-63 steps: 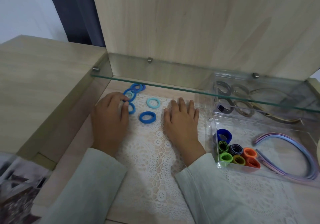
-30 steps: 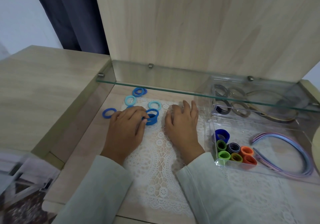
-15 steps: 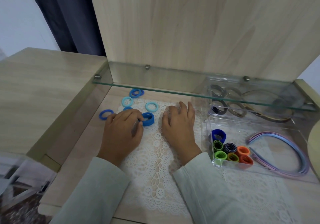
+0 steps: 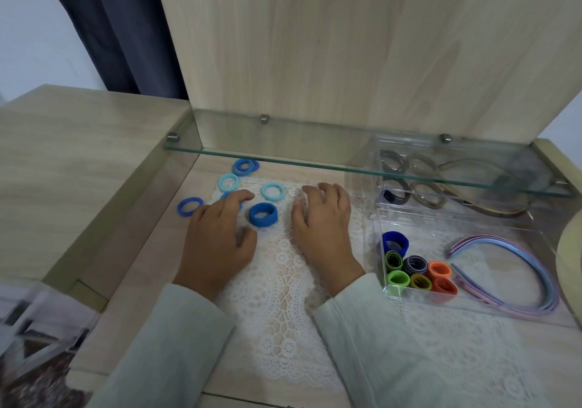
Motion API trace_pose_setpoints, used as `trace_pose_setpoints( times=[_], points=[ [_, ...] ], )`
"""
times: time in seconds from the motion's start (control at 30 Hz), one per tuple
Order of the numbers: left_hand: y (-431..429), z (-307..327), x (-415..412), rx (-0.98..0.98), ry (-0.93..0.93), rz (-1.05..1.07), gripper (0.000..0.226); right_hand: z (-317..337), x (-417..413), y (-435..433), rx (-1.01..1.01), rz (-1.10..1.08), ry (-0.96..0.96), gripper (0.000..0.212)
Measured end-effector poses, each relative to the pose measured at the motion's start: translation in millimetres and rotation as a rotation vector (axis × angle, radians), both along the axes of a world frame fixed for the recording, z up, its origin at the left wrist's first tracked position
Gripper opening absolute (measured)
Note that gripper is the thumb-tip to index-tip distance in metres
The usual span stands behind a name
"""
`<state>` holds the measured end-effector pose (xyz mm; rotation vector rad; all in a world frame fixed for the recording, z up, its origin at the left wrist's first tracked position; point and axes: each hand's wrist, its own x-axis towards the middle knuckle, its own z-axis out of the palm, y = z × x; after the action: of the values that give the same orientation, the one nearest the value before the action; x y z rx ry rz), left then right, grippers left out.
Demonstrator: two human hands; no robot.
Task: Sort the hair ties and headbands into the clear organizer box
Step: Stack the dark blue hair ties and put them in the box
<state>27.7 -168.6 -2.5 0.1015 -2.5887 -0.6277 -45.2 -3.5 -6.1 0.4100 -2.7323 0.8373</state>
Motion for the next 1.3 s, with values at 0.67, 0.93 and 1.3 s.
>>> trace_pose_setpoints(
  times=[0.67,0.93,1.3],
  points=[
    [-17.8,-7.0,-14.9,0.16,-0.343,-0.199,0.099,7.5,15.0,-8.5,0.16,0.284,0.19,0.038],
    [-22.6,-2.4,-20.5,0.171,-0.465,-0.19,0.092,15.0,23.8,-15.7,0.204,0.193,0.166,0.033],
    [-15.3,4.8,-24.5,-0.081,-0.572,-0.072,0.075,38.4,19.4,-17.7,0.454,0.309,0.101,0.034]
  ],
)
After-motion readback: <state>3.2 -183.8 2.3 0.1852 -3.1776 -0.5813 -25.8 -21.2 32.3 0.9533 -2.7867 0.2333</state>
